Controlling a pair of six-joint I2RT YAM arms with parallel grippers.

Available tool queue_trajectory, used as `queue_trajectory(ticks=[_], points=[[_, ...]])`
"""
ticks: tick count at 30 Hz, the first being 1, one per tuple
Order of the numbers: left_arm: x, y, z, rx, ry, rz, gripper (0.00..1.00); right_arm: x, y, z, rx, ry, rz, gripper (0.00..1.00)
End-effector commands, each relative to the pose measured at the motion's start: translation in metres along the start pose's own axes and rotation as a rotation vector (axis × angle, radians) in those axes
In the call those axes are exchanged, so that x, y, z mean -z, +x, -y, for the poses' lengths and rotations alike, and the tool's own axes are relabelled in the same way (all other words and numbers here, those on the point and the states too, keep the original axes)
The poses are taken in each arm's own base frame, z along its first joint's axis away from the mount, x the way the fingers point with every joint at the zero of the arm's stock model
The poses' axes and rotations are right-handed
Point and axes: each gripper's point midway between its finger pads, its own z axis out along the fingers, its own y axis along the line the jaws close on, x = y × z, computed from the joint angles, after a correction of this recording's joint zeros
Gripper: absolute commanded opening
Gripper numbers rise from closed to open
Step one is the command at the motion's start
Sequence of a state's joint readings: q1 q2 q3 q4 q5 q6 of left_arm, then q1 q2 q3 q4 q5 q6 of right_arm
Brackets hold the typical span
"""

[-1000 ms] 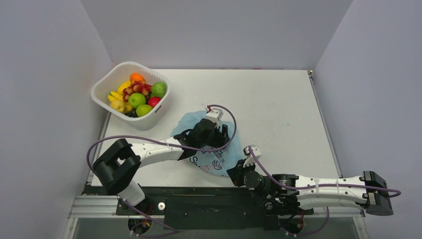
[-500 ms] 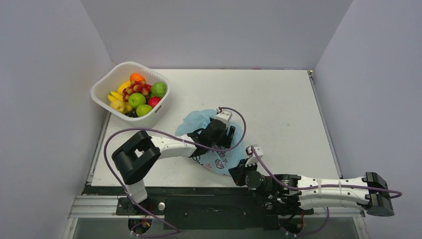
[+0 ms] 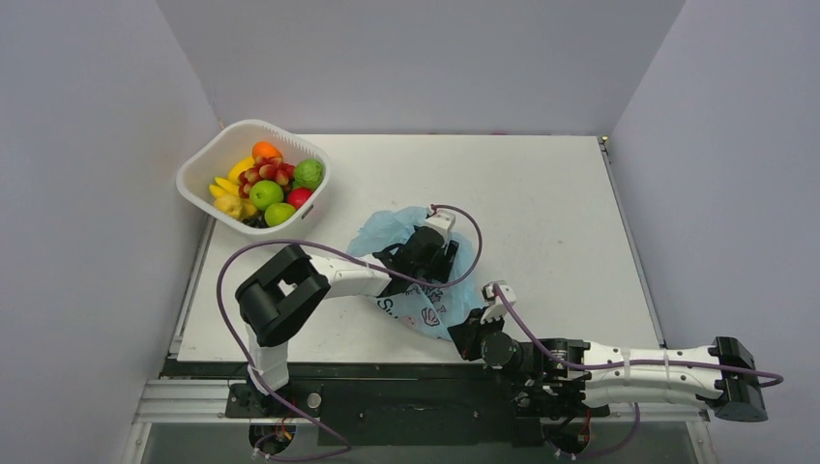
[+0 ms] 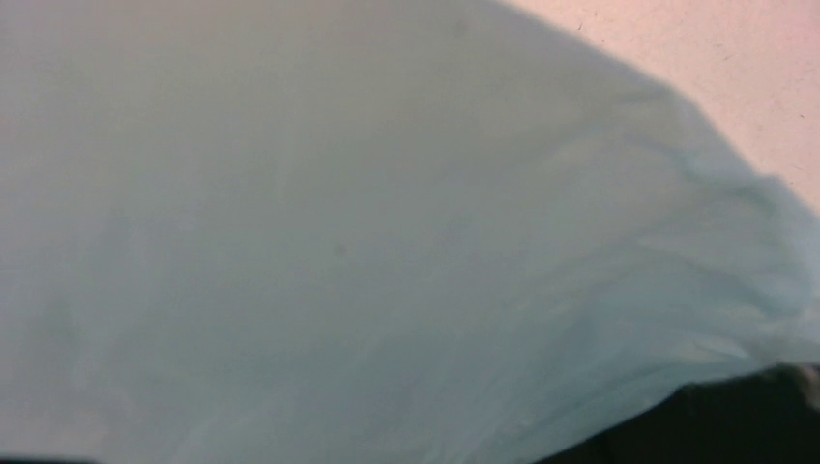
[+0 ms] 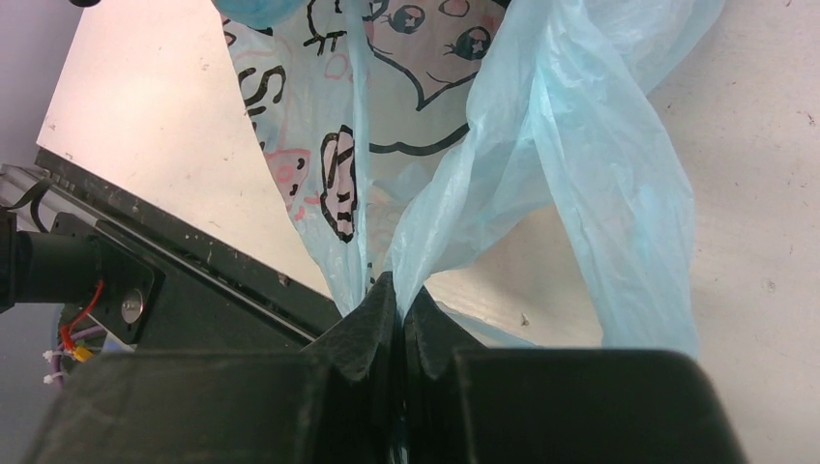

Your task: Take the fake fruits out of the plastic bag

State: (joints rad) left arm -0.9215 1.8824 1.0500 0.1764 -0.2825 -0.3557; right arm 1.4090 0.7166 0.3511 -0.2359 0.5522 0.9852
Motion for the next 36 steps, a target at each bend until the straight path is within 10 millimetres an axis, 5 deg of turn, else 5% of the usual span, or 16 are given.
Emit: queue_trajectory(ticks=[1,15,28,36], points=[[0.008,-0.035,0.009,0.005,0.045,0.08,0.59,0.001,-0.006,-0.001,-0.022,-0.002,0.031,0.0],[0.063,-0.042,0.022,0.071,0.184,0.079,0.17,0.0,-0.012,-0.008,-0.002,-0.002,0.037,0.0],[0.16,-0.005,0.062,0.218,0.607,-0.121,0.1,-0.001,-0.025,-0.007,0.013,0.027,0.081,0.0],[0.232,-0.027,0.073,0.317,0.823,-0.071,0.07,-0.003,-0.026,-0.008,0.037,0.035,0.076,0.0]])
